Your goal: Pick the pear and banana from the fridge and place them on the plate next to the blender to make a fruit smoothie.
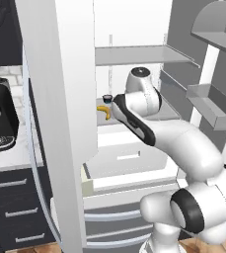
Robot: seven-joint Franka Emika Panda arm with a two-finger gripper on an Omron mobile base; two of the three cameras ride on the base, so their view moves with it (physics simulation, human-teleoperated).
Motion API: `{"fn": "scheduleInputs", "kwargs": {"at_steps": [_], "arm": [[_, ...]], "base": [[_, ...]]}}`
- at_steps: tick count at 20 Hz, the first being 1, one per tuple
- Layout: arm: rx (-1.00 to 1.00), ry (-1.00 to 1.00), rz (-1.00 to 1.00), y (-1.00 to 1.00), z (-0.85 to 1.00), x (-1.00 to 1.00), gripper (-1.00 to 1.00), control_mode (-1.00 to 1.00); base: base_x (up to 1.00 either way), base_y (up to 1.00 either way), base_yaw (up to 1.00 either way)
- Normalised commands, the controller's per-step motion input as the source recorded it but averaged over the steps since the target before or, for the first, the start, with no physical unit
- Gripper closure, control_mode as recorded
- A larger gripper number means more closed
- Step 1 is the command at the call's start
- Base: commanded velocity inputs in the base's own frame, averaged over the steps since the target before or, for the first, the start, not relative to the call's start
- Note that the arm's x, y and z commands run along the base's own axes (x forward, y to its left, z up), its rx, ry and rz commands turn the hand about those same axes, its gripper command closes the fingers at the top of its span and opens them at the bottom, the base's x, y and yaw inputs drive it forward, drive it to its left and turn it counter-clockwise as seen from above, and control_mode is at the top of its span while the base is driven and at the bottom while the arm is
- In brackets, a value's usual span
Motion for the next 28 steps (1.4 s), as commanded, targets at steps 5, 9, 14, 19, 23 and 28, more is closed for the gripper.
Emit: {"fn": "scheduleInputs", "kwargs": {"at_steps": [5,9,14,19,23,28], "arm": [[0.0,0.0,-0.01,0.17,-0.16,0.6,-1.0,-1.0],[0.01,0.0,-0.02,0.11,-0.16,0.64,-1.0,-1.0],[0.0,0.01,-0.01,0.07,-0.21,0.51,-1.0,-1.0],[0.0,0.01,-0.02,0.1,-0.28,0.53,-1.0,-1.0],[0.0,0.02,0.0,0.0,-0.28,0.52,-1.0,-1.0],[0.0,0.08,0.0,0.02,-0.24,0.47,-1.0,-1.0]], "base": [[0.0,0.0,0.0],[0.0,0.0,0.0],[0.0,0.0,0.0],[0.0,0.0,0.0],[0.0,0.0,0.0],[0.0,0.0,0.0]]}}
